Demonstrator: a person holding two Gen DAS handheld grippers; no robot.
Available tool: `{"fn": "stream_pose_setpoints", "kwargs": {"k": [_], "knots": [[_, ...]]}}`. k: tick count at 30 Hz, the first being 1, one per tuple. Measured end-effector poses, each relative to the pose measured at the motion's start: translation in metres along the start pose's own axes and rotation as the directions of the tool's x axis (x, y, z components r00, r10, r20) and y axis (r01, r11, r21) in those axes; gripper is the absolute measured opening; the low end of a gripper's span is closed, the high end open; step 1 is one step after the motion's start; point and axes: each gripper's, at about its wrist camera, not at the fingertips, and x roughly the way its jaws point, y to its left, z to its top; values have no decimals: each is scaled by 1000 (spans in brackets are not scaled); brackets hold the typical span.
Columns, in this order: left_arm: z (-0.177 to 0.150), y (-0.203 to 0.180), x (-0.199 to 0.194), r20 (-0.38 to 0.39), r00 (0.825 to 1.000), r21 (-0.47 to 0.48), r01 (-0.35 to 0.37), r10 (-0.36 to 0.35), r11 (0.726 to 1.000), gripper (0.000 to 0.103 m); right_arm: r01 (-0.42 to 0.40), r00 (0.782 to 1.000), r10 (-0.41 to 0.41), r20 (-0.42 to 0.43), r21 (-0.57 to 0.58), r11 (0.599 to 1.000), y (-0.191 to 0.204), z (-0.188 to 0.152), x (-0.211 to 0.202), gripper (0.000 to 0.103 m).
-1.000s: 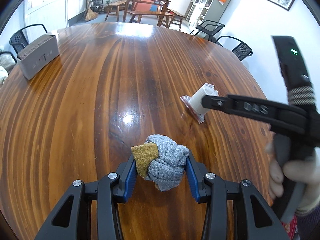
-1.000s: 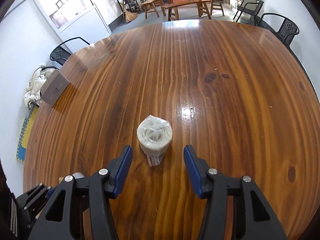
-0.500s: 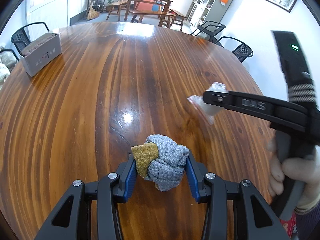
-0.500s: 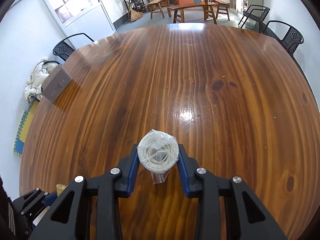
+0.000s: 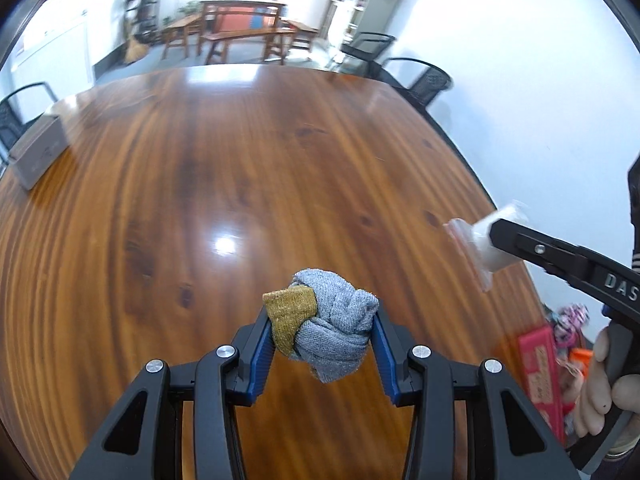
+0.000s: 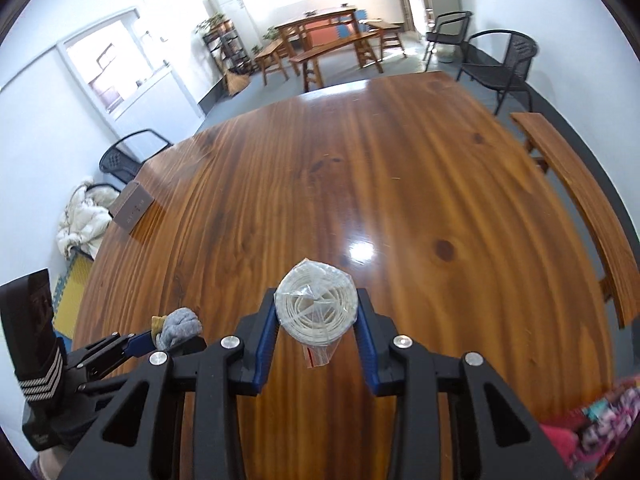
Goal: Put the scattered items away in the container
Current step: 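Carry the sock ball and white cup to the box and release both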
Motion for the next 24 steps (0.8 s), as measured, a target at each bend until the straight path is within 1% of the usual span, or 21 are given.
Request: {"fn": "stream_pose_setpoints", "kwargs": {"k": [4,7,10,14,18,20,24], "knots": [[-15,-46,-4,-17,999,72,37,-36,997,46,56,998,-58,38,66,996,-48,-28,-53,39],[-25,-80,-5,-33,997,121,71,-67,990,46,108,992,-114,48,108,988,-78,-47,-83,39],[-36,-116,-5,-51,994,168,106,-99,980,46,162,984,-171,45,157,974,-115,-68,-114,39],[-48,-153,-2,-73,989,216,139,-126,966,46,209,975,-220,26,212,955,-153,-91,-140,39],[-65,-189,-3,-90,986,263,156,-137,952,46,201,979,-206,-5,238,950,-178,-102,-144,39],[-74,-199,-5,-92,986,275,158,-138,948,46,195,980,-197,-14,231,953,-185,-107,-143,39],[-86,-214,-7,-95,986,277,159,-138,948,46,191,981,-182,-62,205,960,-195,-111,-126,39]]}}
